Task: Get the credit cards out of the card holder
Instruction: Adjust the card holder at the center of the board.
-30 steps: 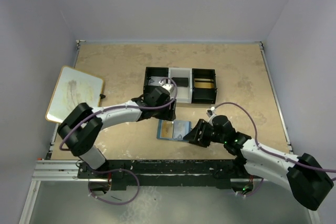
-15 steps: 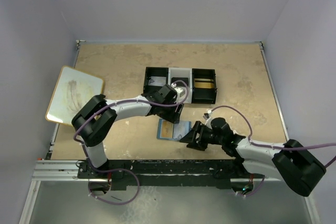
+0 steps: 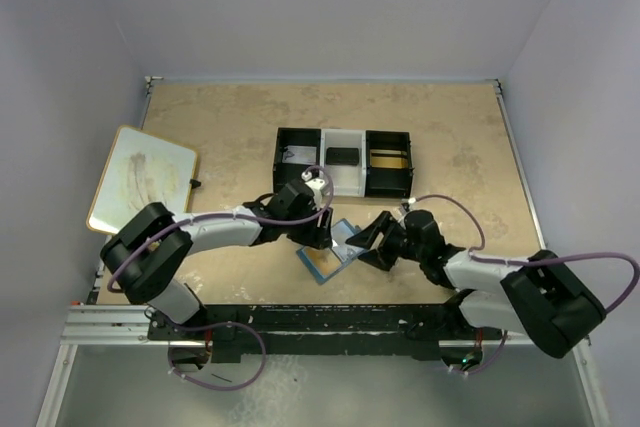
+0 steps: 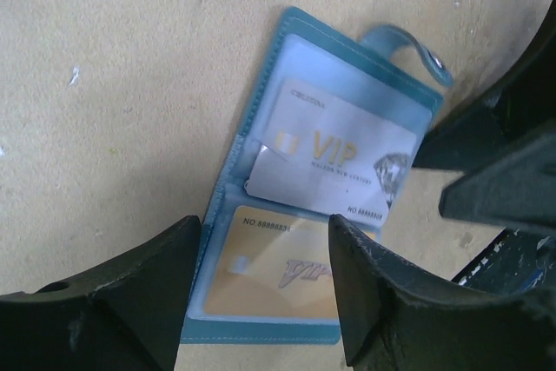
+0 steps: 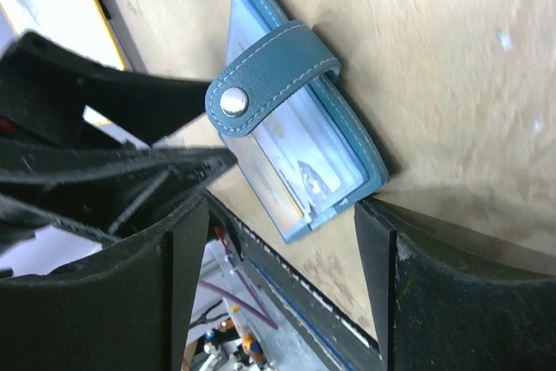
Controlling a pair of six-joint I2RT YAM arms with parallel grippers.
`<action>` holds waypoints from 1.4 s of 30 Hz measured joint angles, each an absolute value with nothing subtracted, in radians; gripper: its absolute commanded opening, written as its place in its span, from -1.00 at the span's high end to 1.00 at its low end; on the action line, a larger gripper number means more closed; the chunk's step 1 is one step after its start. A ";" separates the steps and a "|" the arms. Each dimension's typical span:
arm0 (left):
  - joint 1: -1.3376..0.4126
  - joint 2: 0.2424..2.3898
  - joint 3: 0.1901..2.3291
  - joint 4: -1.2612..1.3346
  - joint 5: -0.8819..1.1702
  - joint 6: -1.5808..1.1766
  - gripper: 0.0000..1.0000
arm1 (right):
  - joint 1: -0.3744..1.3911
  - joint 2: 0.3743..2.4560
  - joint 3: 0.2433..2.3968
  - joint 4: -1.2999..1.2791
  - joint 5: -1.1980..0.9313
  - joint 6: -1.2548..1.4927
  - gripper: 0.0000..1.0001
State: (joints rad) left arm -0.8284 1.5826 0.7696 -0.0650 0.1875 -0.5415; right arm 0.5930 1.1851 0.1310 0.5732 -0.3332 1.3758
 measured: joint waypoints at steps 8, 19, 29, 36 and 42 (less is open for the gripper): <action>-0.935 1.471 0.626 0.036 0.085 -0.697 -0.16 | 0.550 1.322 0.364 0.366 -0.310 1.143 -0.41; -1.135 1.518 0.519 0.353 0.055 -0.975 -0.16 | 0.549 1.465 0.512 0.309 -0.384 0.883 -0.28; -1.222 1.516 0.530 0.354 -0.081 -1.055 -0.16 | 0.557 1.343 0.583 0.082 -0.260 0.845 -0.37; -1.219 1.313 0.516 0.163 -0.183 -1.029 -0.14 | 0.559 1.167 0.534 0.081 -0.213 0.901 -0.07; -1.134 1.312 0.632 0.006 -0.190 -0.952 -0.08 | 0.617 1.080 0.319 0.213 -0.253 1.055 0.14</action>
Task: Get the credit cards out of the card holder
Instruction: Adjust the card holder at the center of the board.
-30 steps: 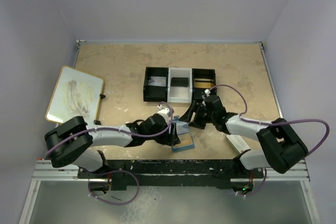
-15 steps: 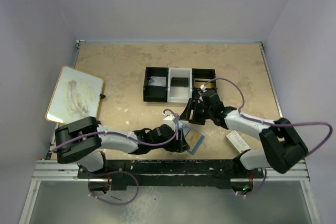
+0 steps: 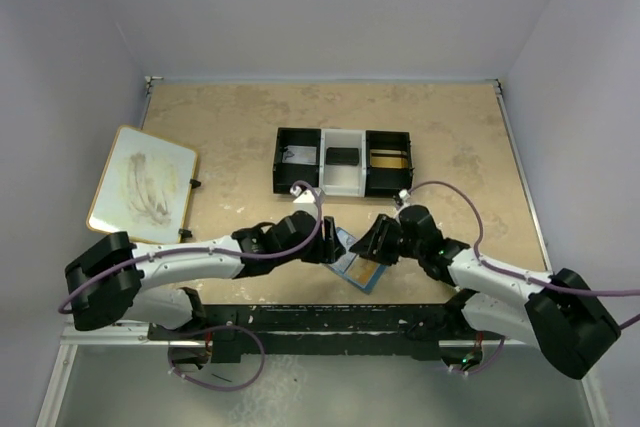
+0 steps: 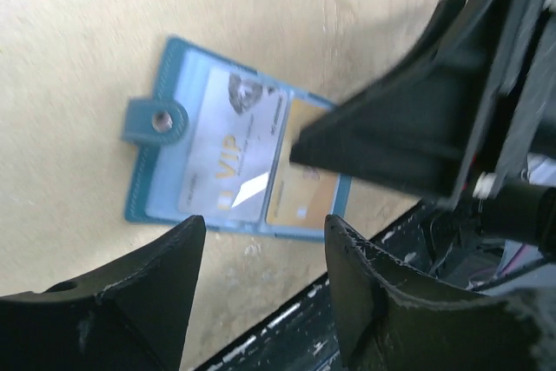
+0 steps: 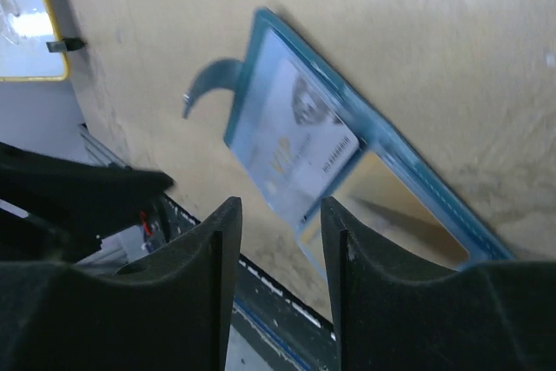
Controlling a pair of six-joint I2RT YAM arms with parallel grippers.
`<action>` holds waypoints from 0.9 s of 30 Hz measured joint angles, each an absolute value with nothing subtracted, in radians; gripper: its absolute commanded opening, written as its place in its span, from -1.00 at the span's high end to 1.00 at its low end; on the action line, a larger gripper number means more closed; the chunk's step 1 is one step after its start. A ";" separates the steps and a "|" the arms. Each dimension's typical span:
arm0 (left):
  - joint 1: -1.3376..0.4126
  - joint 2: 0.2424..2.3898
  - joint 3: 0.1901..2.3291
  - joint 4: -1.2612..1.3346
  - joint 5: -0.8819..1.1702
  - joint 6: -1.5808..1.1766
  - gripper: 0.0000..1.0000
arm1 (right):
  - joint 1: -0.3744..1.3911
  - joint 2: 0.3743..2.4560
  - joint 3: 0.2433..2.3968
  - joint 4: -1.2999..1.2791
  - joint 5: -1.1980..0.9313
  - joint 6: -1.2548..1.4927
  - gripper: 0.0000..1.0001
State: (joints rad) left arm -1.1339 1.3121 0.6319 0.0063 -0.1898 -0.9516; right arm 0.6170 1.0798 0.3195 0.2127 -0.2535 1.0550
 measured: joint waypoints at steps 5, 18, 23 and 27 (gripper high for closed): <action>-1.036 1.334 0.684 -0.024 -0.158 -0.902 -0.01 | 0.634 1.069 0.211 0.286 -0.265 1.151 0.18; -1.017 1.539 0.836 -0.080 -0.013 -0.791 0.31 | 0.634 1.153 0.127 0.511 -0.279 1.270 0.40; -1.017 1.599 0.889 -0.140 -0.032 -0.762 0.44 | 0.634 1.212 0.078 0.650 -0.280 1.329 0.43; -1.017 1.668 0.962 -0.194 -0.075 -0.737 0.55 | 0.634 1.238 0.079 0.678 -0.279 1.337 0.51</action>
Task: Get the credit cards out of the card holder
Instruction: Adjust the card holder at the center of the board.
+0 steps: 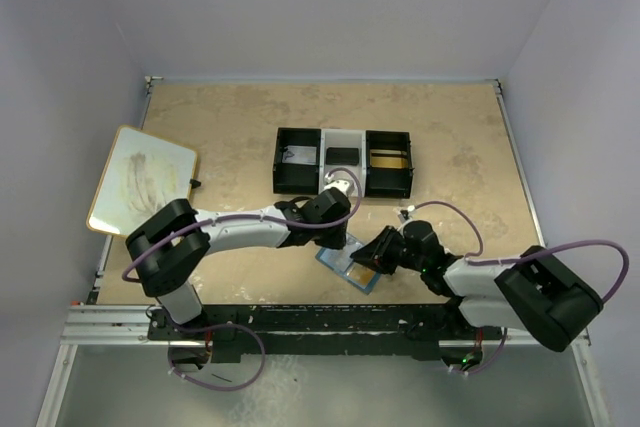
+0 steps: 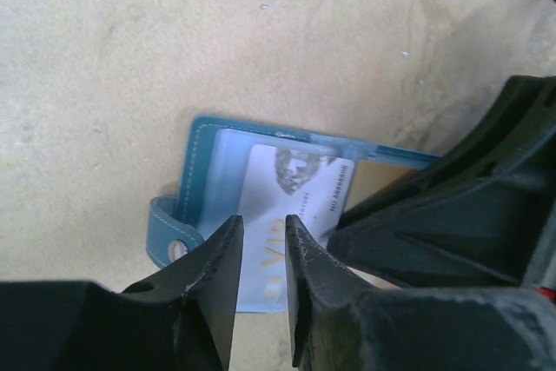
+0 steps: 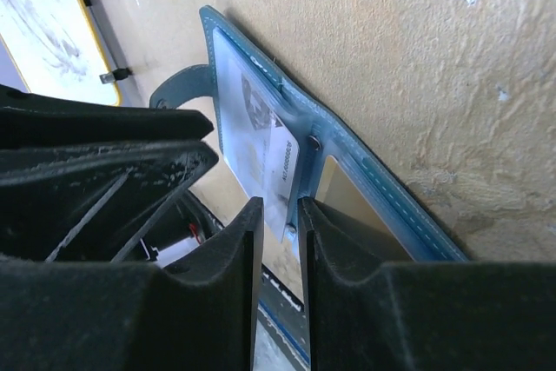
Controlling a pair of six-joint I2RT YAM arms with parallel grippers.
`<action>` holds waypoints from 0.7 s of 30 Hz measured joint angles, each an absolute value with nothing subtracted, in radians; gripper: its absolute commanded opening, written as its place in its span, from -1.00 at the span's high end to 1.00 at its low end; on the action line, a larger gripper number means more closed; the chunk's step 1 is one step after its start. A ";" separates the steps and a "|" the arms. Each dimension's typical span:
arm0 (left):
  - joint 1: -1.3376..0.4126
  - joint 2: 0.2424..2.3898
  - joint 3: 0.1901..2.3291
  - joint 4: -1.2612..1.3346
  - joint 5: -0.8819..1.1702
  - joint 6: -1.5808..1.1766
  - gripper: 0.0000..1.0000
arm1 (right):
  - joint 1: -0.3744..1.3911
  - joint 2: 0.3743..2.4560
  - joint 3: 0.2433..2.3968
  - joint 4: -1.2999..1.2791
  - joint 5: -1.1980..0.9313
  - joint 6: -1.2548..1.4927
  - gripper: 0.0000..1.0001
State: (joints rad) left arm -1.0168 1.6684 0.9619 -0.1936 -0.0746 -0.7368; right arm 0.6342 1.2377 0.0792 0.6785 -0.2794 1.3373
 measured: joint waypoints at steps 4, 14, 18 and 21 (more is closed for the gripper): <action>-1.017 1.687 0.976 -0.244 -0.142 -0.731 0.56 | 0.634 1.262 0.082 0.696 -0.278 1.348 0.52; -1.019 1.696 0.959 -0.294 -0.207 -0.718 0.61 | 0.634 1.325 0.099 0.735 -0.279 1.362 0.83; -1.024 1.682 0.937 -0.283 -0.220 -0.722 0.61 | 0.634 1.325 0.099 0.730 -0.279 1.363 0.99; -1.028 1.662 0.917 -0.284 -0.232 -0.725 0.61 | 0.634 1.294 0.102 0.698 -0.279 1.361 1.00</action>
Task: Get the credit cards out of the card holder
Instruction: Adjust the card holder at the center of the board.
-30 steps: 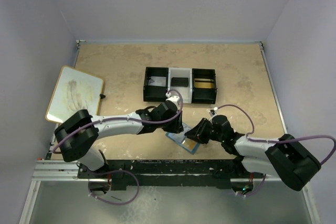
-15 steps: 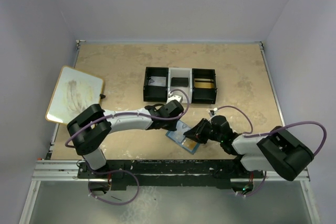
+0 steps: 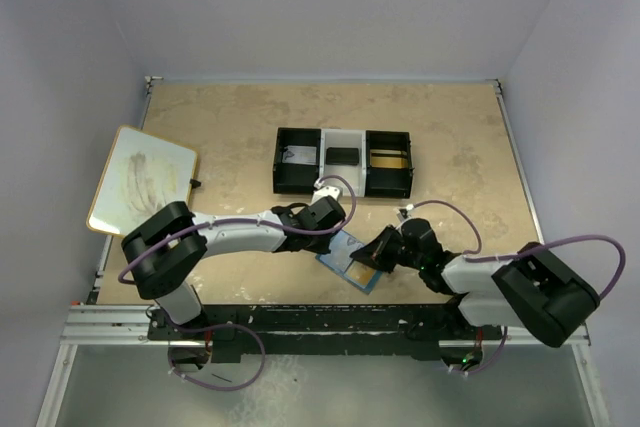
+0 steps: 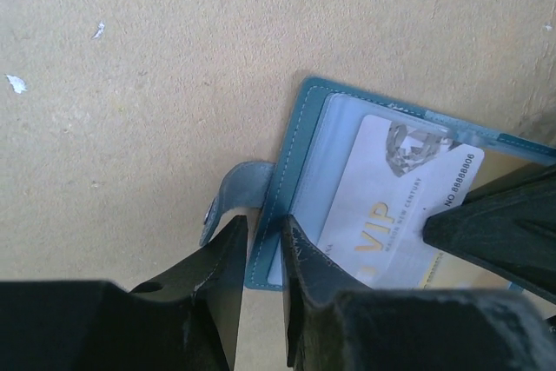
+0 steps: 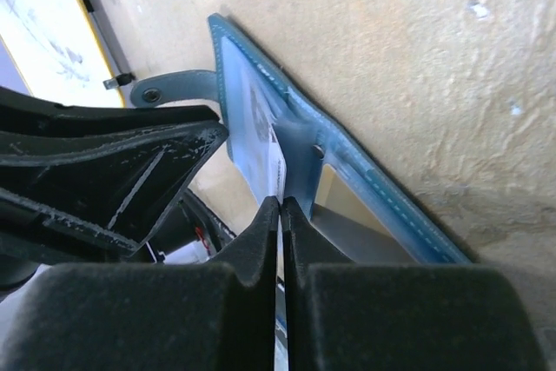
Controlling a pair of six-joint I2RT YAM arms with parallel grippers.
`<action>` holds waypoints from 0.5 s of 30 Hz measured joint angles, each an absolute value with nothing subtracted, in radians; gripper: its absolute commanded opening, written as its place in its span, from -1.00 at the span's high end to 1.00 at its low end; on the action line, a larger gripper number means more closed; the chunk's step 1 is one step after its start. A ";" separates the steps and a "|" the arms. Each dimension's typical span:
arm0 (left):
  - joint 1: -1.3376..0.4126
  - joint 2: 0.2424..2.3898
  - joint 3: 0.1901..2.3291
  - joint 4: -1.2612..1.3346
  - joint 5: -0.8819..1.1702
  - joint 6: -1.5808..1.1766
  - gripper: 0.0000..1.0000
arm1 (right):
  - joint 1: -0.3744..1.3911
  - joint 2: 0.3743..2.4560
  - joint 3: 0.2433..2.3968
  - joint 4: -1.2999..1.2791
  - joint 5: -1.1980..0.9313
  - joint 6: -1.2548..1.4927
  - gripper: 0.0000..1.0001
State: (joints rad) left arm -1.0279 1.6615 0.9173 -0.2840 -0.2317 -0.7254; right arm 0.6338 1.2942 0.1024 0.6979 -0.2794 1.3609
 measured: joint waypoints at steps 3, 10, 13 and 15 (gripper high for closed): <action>-1.029 1.655 0.916 -0.292 -0.251 -0.728 0.61 | 0.633 1.225 0.102 0.653 -0.279 1.354 1.00; -1.029 1.625 0.916 -0.316 -0.289 -0.740 0.53 | 0.627 1.034 0.095 0.484 -0.273 1.322 0.96; -1.029 1.578 0.916 -0.298 -0.280 -0.741 0.46 | 0.627 1.004 0.081 0.450 -0.271 1.314 0.95; -1.029 1.546 0.916 -0.274 -0.257 -0.741 0.42 | 0.625 1.009 0.076 0.445 -0.271 1.309 0.95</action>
